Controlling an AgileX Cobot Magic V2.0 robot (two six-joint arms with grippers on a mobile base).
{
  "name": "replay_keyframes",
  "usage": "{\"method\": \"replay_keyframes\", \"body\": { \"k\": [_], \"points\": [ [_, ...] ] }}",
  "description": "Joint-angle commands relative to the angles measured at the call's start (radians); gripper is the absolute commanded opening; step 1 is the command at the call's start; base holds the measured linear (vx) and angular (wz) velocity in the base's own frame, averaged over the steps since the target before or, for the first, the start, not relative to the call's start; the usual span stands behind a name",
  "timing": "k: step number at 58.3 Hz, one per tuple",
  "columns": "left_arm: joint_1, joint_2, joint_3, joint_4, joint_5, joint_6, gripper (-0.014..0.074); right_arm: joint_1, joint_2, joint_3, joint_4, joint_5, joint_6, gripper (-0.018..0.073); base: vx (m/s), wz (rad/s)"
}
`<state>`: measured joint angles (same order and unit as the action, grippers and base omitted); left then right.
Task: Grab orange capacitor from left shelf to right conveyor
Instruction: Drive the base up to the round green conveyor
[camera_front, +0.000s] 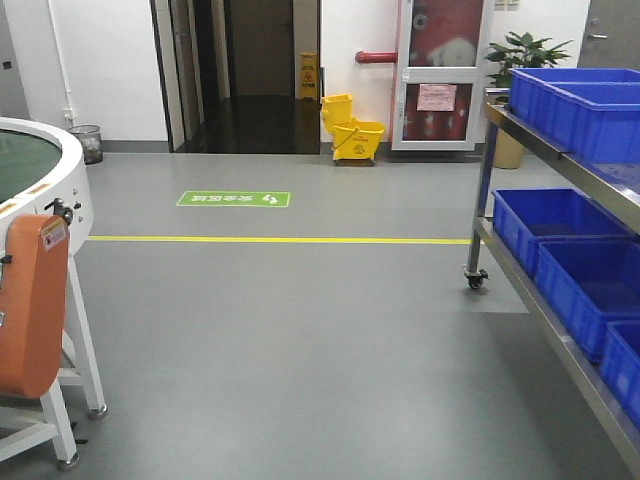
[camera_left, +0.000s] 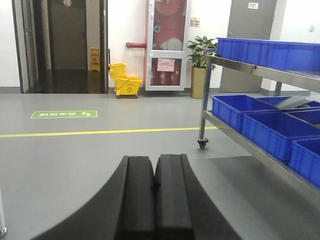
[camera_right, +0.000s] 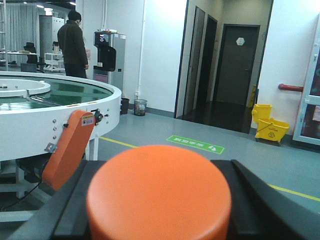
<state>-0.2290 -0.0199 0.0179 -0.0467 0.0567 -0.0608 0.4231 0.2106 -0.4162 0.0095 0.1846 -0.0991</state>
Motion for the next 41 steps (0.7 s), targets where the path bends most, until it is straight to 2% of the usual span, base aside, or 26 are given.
{"method": "replay_keyframes", "body": {
  "k": [1, 22, 41],
  "points": [
    [-0.008, -0.006, -0.03, -0.004, -0.081, -0.006, -0.0006, -0.002, 0.009, -0.031, -0.009, -0.091, 0.001, -0.0008, 0.34, 0.1],
    [-0.008, -0.005, -0.03, -0.004, -0.081, -0.006, -0.0006, -0.002, 0.009, -0.031, -0.009, -0.091, 0.001, -0.0008, 0.38, 0.14],
    [-0.008, -0.005, -0.03, -0.004, -0.081, -0.006, -0.0006, -0.002, 0.012, -0.031, -0.009, -0.09, 0.001, -0.0008, 0.43, 0.4]
  ]
}}
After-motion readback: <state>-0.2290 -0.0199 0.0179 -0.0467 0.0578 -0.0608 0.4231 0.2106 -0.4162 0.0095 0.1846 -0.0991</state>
